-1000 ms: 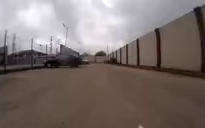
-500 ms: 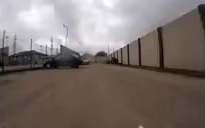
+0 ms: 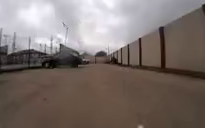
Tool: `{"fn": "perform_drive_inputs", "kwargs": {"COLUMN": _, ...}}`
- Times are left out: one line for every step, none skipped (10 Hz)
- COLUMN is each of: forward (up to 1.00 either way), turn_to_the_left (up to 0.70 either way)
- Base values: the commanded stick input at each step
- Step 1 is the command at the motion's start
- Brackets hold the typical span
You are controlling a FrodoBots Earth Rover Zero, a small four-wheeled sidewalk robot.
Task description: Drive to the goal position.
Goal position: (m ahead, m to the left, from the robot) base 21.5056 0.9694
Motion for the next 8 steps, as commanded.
{"fn": "perform_drive_inputs", "kwargs": {"forward": 0.50, "turn_to_the_left": 0.00}}
{"fn": "perform_drive_inputs", "kwargs": {"forward": 0.50, "turn_to_the_left": 0.00}}
{"fn": "perform_drive_inputs", "kwargs": {"forward": 0.50, "turn_to_the_left": 0.00}}
{"fn": "perform_drive_inputs", "kwargs": {"forward": 0.50, "turn_to_the_left": 0.00}}
{"fn": "perform_drive_inputs", "kwargs": {"forward": 0.50, "turn_to_the_left": 0.00}}
{"fn": "perform_drive_inputs", "kwargs": {"forward": 0.50, "turn_to_the_left": 0.00}}
{"fn": "perform_drive_inputs", "kwargs": {"forward": 0.50, "turn_to_the_left": 0.00}}
{"fn": "perform_drive_inputs", "kwargs": {"forward": 0.50, "turn_to_the_left": 0.00}}
